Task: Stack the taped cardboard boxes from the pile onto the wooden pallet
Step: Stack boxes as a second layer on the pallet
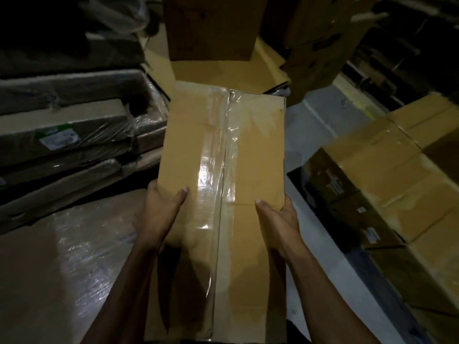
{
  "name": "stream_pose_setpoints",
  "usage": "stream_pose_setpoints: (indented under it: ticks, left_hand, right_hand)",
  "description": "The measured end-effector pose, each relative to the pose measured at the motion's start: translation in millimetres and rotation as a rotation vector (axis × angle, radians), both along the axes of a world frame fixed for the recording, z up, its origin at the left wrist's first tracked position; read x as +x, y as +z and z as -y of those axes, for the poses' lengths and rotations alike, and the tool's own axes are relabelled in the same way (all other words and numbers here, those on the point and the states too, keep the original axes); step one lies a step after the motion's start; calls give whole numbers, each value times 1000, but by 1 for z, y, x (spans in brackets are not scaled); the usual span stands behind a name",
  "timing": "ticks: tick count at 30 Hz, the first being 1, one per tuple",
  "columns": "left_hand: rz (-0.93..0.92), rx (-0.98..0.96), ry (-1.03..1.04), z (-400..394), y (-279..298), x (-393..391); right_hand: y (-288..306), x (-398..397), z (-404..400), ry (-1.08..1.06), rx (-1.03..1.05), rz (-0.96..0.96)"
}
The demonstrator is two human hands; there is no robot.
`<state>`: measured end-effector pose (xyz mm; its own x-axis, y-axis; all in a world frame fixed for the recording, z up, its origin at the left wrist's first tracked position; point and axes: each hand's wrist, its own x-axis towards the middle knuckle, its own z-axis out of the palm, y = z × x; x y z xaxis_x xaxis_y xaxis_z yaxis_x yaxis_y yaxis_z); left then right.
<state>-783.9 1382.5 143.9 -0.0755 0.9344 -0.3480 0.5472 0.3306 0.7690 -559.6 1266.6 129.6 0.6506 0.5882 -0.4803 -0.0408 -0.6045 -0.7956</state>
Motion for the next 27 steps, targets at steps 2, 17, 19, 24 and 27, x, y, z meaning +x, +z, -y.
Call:
stream_pose_setpoints:
  ticks: [2, 17, 19, 24, 27]
  left_hand:
    - [-9, 40, -31, 7, 10, 22]
    - [-163, 232, -201, 63, 80, 275]
    - [-166, 234, -203, 67, 86, 309]
    - [-196, 252, -251, 64, 99, 378]
    - [-198, 277, -299, 54, 101, 411]
  right_hand:
    - [14, 21, 11, -12, 24, 28]
    - [72, 276, 51, 76, 134, 191]
    - [80, 310, 54, 89, 105, 211]
    - [97, 374, 61, 73, 78, 260]
    - [102, 401, 64, 28, 86, 266]
